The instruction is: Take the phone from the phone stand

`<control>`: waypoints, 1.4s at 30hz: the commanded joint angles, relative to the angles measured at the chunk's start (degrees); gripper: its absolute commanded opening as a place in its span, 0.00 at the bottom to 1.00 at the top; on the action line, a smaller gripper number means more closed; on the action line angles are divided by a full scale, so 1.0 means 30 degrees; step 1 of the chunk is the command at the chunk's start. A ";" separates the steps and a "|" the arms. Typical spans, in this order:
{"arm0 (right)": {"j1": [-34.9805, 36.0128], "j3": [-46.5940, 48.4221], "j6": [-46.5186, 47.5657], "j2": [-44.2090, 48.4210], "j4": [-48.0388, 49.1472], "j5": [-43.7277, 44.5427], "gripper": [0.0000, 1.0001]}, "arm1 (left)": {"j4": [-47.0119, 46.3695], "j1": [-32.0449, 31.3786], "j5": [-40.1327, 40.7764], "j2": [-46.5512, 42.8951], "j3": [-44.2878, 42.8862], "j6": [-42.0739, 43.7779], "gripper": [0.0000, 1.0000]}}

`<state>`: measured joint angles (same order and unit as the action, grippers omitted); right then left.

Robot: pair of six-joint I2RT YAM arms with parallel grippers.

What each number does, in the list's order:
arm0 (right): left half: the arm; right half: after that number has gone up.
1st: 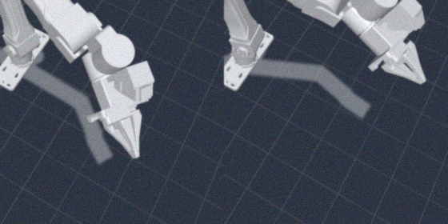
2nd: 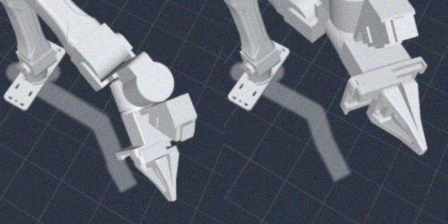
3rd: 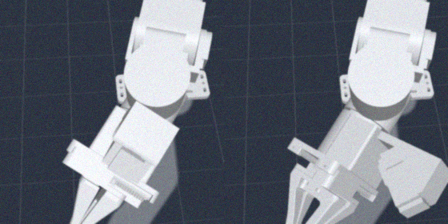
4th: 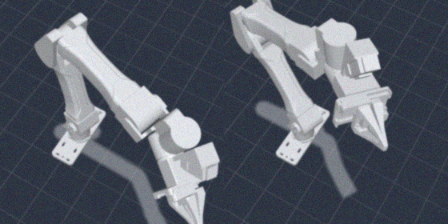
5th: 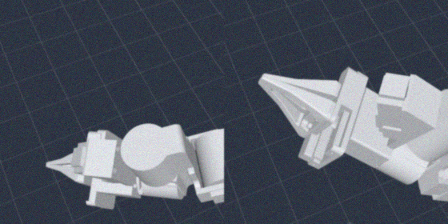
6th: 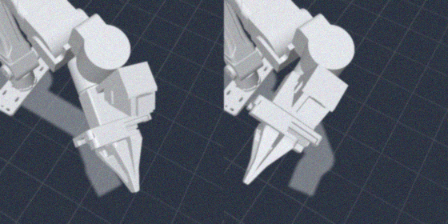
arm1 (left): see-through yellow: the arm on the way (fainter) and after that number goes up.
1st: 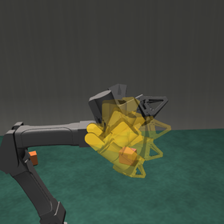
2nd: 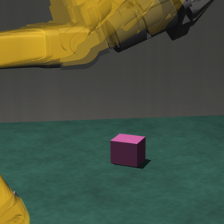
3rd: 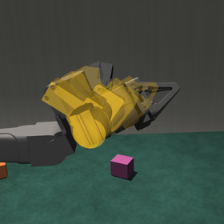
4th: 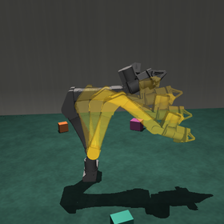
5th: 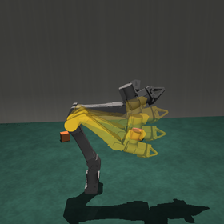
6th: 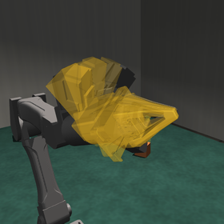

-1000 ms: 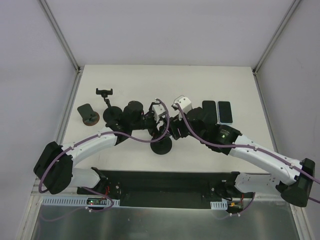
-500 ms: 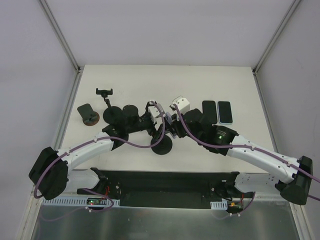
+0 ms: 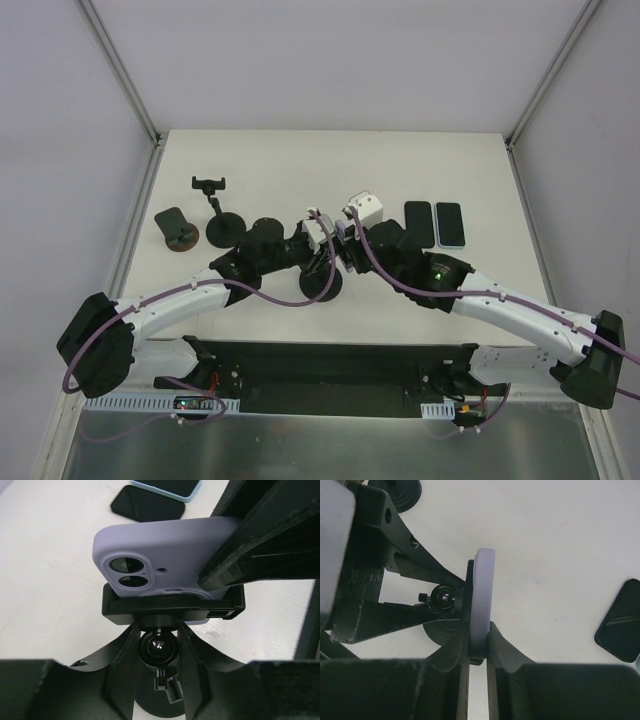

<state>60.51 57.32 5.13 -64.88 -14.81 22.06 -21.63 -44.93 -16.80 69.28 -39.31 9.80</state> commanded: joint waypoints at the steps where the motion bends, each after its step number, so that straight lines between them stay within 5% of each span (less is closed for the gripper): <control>1: 0.0162 -0.0327 -0.0683 0.0065 0.1595 0.0729 0.09 | -0.1053 -0.0551 0.0414 -0.0299 0.0183 0.0775 0.22; 7: 0.0162 -0.0679 -0.0595 -0.0373 0.3118 0.1930 0.28 | -0.1053 -0.0786 0.0618 -0.0270 0.0213 0.0951 0.04; 14: 0.0191 -0.0533 -0.0127 -0.1369 0.4378 0.3044 0.37 | -0.1053 -0.0933 0.0794 -0.0357 0.0242 0.1039 0.01; 20: 0.0162 -0.0620 -0.0067 -0.1869 0.4381 0.2579 0.30 | -0.1053 -0.0933 0.1437 -0.0416 0.0213 0.0864 0.00; 24: 0.0162 -0.0591 -0.0359 -0.1606 0.3386 0.2050 0.01 | -0.0907 -0.0933 0.2870 -0.0299 0.0067 0.0162 0.00; 34: 0.0455 -0.0443 -0.1033 -0.0844 -0.1591 0.1815 0.01 | 0.1699 -0.0904 1.0341 0.1047 -0.1835 -0.2563 0.00; 42: 0.0396 -0.0886 -0.1387 -0.0082 -0.2886 0.1608 0.01 | 0.3254 -0.0200 1.0609 0.1957 -0.2747 -0.4175 0.00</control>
<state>59.72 55.57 0.82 -67.11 -10.09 29.30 -14.13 -49.93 -1.02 72.77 -45.30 2.17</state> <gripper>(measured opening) 0.156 0.286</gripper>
